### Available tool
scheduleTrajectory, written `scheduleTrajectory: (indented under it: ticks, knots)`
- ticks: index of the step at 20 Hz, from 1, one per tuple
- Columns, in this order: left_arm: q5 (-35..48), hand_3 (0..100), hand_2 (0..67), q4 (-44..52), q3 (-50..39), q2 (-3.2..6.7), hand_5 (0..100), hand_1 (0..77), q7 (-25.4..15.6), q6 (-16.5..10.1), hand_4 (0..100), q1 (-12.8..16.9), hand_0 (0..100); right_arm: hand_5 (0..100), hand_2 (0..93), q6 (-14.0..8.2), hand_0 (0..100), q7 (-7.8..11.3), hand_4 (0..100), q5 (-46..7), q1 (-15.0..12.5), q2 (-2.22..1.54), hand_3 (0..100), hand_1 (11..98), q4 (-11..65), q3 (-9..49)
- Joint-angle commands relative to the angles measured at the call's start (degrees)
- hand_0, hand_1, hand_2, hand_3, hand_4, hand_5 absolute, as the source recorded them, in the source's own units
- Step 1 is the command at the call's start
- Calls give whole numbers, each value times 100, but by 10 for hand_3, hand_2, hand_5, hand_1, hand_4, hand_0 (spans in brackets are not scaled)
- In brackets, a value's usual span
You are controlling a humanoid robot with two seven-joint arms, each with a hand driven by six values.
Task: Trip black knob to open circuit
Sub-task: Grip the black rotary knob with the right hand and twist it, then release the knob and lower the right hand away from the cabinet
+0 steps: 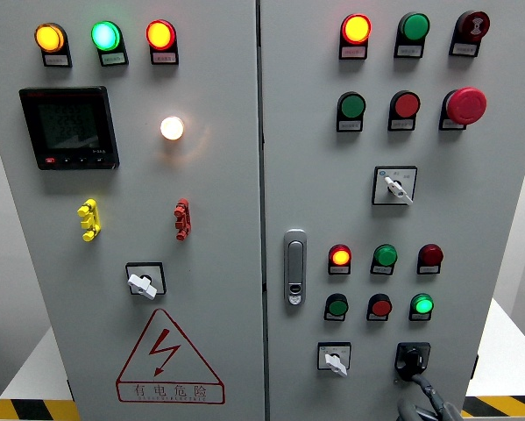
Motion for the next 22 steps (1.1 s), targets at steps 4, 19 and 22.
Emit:
scheduleTrajectory:
  ticks: [4, 19, 22]
  knots:
    - [0, 214, 129, 0, 0, -1, 15, 30, 0, 0, 67, 0, 0, 942, 11, -8, 759, 3, 847, 0, -17, 26, 788, 448, -42, 9]
    - [0, 214, 129, 0, 0, 8, 15, 32, 0, 0, 67, 0, 0, 942, 11, -26, 756, -6, 840, 8, -61, -44, 780, 450, -51, 150]
    - [0, 214, 129, 0, 0, -1, 15, 31, 0, 0, 67, 0, 0, 942, 11, -26, 755, -6, 839, 8, -70, -123, 780, 450, -60, 237]
